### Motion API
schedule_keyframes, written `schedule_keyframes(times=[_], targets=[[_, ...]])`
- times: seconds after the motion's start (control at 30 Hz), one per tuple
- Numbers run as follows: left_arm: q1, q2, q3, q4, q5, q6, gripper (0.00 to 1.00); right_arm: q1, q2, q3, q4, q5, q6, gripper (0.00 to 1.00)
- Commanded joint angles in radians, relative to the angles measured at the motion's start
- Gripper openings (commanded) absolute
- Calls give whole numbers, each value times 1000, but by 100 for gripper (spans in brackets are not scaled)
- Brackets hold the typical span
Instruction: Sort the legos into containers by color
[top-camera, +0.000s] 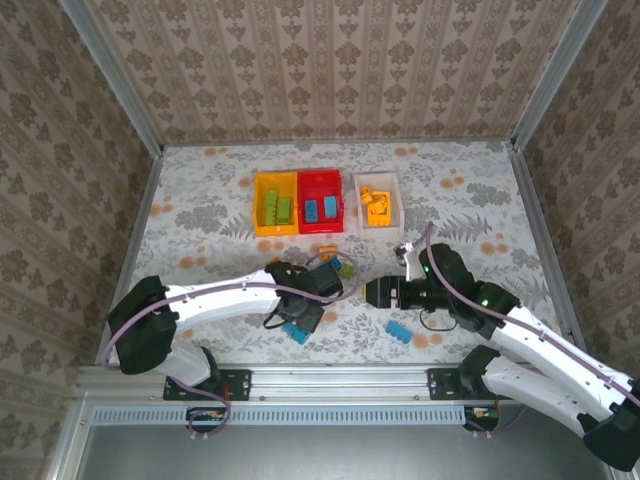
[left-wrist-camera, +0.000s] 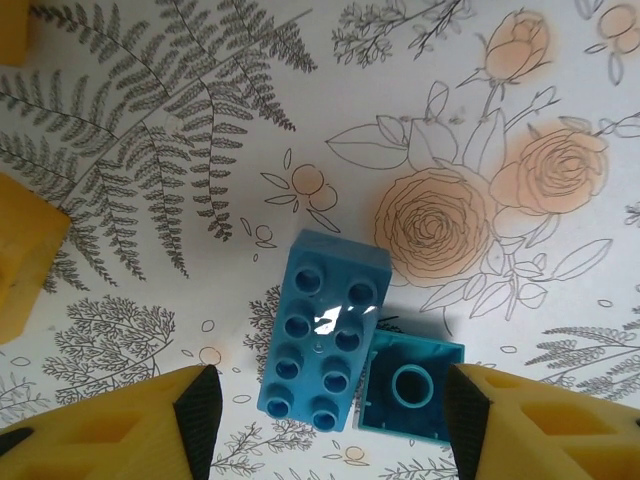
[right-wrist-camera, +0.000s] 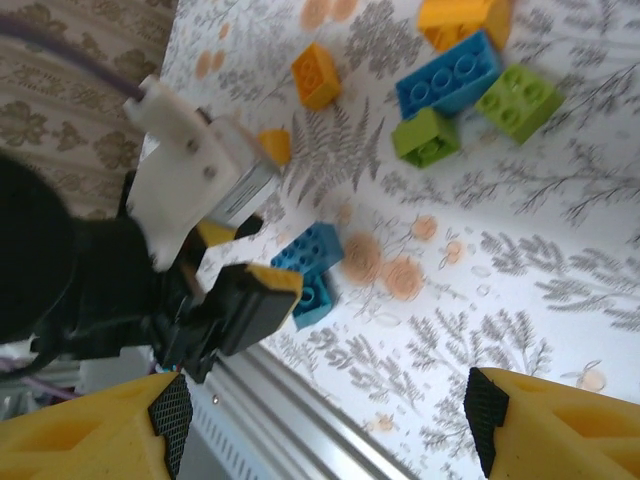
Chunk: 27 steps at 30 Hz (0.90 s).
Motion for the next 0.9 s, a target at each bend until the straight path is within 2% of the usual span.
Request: schedule_keyframes(times=[0.0,0.33,0.47,0.7,0.87], targets=[[23,22,-17,29,38,21,64,29,-37,-12,40,6,74,76],[74,84,-61,127,107,35,60,65,-14,-12,60,40,97,75],[75,113,-58,131,92,39,57,73,-2,-13,69,46,100,75],[85,134,-59,148,10,67,41,83,4,-19,83,52,105,74],[93,144,-36,144,-35,98,34,86,5,-20,99,50,108,74]])
